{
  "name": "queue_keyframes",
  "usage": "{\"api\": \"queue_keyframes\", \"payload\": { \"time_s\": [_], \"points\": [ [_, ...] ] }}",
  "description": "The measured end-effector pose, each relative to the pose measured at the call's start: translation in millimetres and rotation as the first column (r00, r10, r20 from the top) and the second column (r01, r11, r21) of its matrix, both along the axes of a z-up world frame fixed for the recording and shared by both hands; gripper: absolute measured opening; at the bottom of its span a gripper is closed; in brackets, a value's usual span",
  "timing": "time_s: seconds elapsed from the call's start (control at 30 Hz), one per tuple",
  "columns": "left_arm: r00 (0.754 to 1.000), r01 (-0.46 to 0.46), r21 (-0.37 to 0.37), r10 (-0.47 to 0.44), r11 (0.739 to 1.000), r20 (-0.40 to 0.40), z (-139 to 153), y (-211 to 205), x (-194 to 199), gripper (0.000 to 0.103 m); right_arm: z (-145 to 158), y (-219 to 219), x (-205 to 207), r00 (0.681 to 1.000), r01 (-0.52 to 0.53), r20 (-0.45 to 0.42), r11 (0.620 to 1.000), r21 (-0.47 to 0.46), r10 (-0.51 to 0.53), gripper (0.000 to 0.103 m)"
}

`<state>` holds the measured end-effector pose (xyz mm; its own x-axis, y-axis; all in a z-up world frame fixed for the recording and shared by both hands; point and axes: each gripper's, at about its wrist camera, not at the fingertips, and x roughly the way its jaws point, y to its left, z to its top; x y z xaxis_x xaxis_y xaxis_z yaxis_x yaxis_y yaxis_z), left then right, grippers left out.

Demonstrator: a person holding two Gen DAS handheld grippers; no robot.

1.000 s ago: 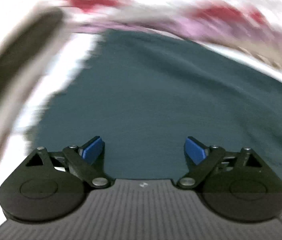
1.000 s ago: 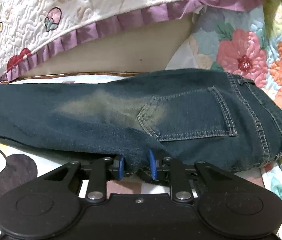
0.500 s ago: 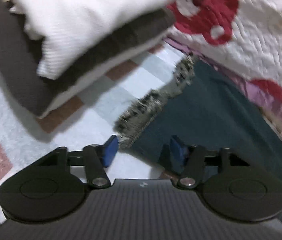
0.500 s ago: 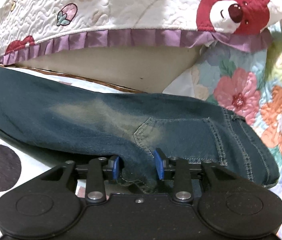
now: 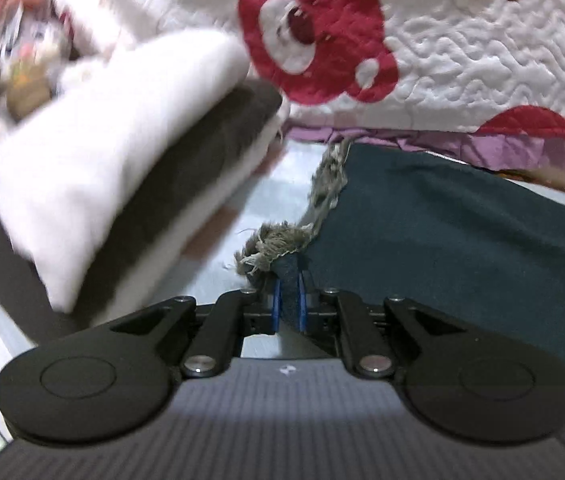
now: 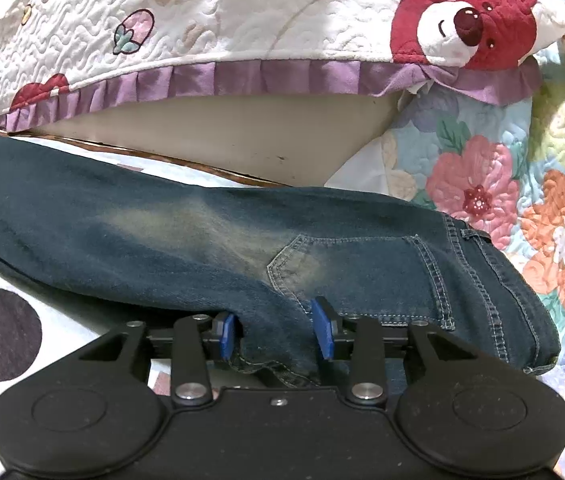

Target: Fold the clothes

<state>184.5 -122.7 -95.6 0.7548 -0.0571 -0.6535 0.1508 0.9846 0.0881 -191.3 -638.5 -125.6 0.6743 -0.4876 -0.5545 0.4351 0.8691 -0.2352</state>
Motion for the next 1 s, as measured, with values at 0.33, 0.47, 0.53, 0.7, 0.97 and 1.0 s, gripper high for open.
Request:
{"api": "queue_keyframes", "payload": {
  "time_s": [0.33,0.47,0.53,0.7,0.97,1.0],
  "points": [
    [0.992,-0.081,-0.059,0.075,0.995,-0.104,-15.7,16.1,16.1,0.009,-0.7,-3.1,-1.8,0.998,0.0,-0.055,1.0,0.026,0.001,0.034],
    [0.984,-0.109,-0.066,0.098,0.992,-0.152,-29.2,19.7,19.9,0.01,-1.2,-9.1,-1.6,0.995,0.025,-0.097,0.994,0.104,-0.015,0.042],
    [0.979,-0.132,-0.042,0.124,0.99,-0.162,-28.3,20.1,19.4,0.019,1.9,-17.4,-7.2,0.993,0.056,-0.111,0.973,0.224,-0.032,0.048],
    [0.931,-0.325,-0.029,0.314,0.945,-0.183,-4.1,28.1,7.5,0.058,19.5,-6.1,-21.6,0.996,0.084,-0.016,0.925,0.371,-0.084,0.051],
    [0.958,0.26,-0.184,-0.277,0.948,-0.073,24.3,-104.2,-22.3,0.06,48.1,51.7,42.7,0.991,-0.114,0.115,0.905,0.411,0.072,0.059],
    [0.929,0.346,-0.209,-0.365,0.915,-0.061,23.5,-125.8,-27.0,0.06,44.2,56.7,60.2,0.991,-0.125,0.097,0.895,0.429,0.092,0.059]
  ]
}}
